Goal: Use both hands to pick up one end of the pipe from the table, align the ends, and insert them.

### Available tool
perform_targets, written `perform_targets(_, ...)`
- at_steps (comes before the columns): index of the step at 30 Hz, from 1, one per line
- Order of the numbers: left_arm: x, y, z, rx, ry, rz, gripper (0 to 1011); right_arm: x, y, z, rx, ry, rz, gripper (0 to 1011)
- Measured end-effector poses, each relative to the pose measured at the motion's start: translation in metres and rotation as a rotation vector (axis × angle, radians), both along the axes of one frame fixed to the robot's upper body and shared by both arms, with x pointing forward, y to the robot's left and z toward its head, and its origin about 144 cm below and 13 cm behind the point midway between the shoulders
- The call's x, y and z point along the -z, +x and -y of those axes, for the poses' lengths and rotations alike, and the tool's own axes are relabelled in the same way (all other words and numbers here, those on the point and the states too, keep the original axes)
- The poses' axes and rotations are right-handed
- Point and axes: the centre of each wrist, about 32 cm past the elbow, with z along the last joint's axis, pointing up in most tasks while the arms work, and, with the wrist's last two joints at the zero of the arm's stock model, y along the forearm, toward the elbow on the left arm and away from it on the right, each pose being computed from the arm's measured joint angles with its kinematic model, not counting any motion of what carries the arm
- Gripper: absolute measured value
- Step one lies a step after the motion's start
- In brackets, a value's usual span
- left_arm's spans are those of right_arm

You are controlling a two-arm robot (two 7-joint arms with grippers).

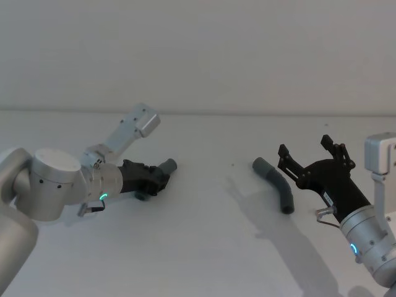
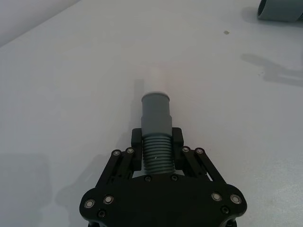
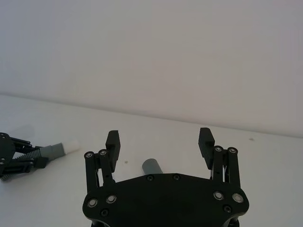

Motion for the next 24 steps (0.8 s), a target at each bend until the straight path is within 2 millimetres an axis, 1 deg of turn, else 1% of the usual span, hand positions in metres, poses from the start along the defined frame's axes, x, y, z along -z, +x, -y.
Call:
perform_targets(11,0.0,0.0,0.0,0.0,0.0,0.0,343,-0.001,0.004,0.005,-0.032,-0.013,0.018,1003)
perform_targets(17,0.0,0.0,0.0,0.0,0.0,0.0,343,-0.005,0.013,0.013,-0.088,-0.039,0.019,1003)
perform_targets(24,0.0,0.0,0.0,0.0,0.0,0.0,343,-0.012,0.023,0.02,-0.133,-0.062,-0.026,1003)
